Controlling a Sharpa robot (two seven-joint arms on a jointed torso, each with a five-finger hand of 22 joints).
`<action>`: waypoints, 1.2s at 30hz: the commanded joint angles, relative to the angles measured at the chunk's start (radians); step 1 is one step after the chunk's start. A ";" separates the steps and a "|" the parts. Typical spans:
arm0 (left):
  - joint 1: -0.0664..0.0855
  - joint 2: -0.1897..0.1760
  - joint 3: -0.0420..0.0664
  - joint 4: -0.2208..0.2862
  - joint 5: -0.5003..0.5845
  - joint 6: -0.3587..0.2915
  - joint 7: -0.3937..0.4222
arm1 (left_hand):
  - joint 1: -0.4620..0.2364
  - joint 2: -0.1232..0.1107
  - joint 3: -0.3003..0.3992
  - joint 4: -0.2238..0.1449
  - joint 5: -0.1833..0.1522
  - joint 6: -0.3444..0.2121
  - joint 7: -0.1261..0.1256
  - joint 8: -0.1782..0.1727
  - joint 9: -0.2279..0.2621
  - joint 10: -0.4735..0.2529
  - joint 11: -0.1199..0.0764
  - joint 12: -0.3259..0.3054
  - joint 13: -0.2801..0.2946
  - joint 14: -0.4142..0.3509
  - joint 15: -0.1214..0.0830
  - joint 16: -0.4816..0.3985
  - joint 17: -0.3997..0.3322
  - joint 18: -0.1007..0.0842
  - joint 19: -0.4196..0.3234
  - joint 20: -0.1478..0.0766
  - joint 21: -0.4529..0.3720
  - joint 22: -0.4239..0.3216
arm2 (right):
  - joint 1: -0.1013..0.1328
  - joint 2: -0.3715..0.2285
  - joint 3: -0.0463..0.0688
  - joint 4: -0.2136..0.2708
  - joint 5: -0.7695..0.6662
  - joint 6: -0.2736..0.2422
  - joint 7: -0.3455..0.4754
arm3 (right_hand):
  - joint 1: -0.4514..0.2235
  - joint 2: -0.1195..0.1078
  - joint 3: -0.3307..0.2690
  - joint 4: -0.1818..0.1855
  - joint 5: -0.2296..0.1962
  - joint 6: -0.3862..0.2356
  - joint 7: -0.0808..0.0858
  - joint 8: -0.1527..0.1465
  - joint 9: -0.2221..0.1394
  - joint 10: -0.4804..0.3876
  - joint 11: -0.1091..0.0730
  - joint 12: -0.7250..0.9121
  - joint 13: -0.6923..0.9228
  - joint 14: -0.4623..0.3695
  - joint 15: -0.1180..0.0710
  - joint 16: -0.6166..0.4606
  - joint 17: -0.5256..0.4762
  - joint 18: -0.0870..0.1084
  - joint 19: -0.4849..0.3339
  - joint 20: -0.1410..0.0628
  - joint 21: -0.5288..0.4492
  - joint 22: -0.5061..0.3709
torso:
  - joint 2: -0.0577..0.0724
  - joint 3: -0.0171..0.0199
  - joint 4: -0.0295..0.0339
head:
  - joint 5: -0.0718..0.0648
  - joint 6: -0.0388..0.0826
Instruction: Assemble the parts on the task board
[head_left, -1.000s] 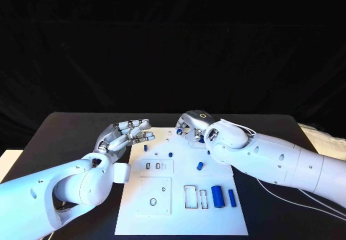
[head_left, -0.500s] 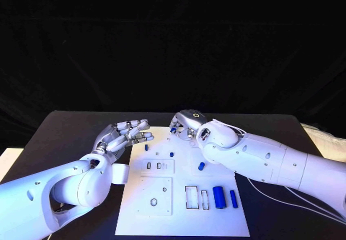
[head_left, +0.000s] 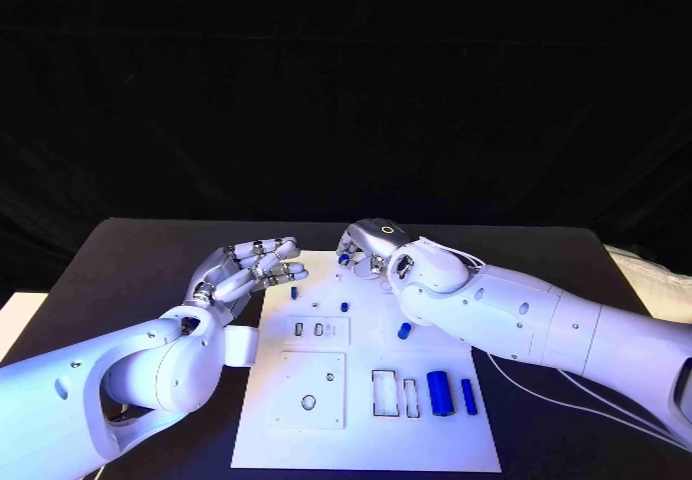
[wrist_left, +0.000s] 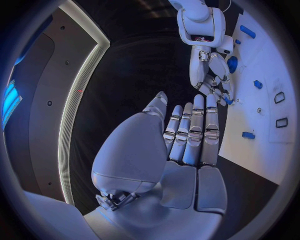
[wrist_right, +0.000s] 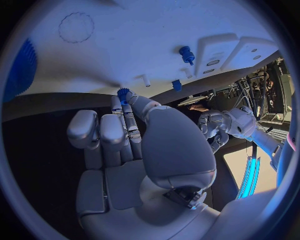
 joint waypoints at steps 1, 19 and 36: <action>0.002 0.002 0.001 0.002 0.003 0.013 0.005 | 0.002 0.010 0.000 -0.004 -0.001 0.004 0.006 -0.006 -0.001 0.004 0.001 -0.003 -0.001 0.008 0.000 -0.005 0.001 0.012 0.008 -0.002 -0.006 -0.001 | -0.001 0.004 -0.001 -0.006 -0.014 0.030 -0.012 | -0.002 -0.012 0.008 0.002 0.004 -0.004 0.008 -0.005 -0.001 -0.005 -0.002 0.003 0.001 0.018 0.002 0.002 -0.005 -0.011 -0.003 0.008 0.004 0.000 | 0.001 -0.0009 0.0001 | 0.000 -0.001; 0.002 -0.002 0.001 0.002 0.003 0.015 -0.002 | 0.002 0.009 -0.001 -0.005 -0.001 0.004 0.006 -0.007 -0.001 0.004 0.001 -0.004 -0.001 0.009 0.000 -0.007 0.002 0.012 0.010 -0.002 -0.008 -0.002 | -0.005 -0.049 -0.002 0.055 0.035 -0.040 -0.010 | -0.027 -0.067 -0.111 0.047 0.003 -0.172 0.038 -0.003 -0.017 -0.198 0.037 0.017 0.002 -0.017 0.033 -0.080 -0.142 0.012 -0.074 0.043 -0.066 -0.121 | 0.004 0.0006 0.0000 | -0.004 0.000; 0.002 -0.011 0.001 -0.003 0.007 0.021 -0.005 | 0.003 0.011 -0.001 -0.008 -0.001 0.006 0.004 -0.008 -0.001 0.006 0.000 -0.005 -0.001 0.010 -0.001 -0.009 0.003 0.012 0.011 -0.003 -0.010 -0.003 | -0.008 -0.339 0.022 0.273 0.279 0.044 -0.130 | -0.080 -0.100 -0.254 0.159 0.090 -0.152 -0.008 -0.003 -0.017 0.180 -0.042 0.343 0.285 0.044 -0.031 0.176 0.222 -0.046 0.098 -0.016 0.120 0.196 | 0.003 0.0091 -0.0279 | -0.006 0.011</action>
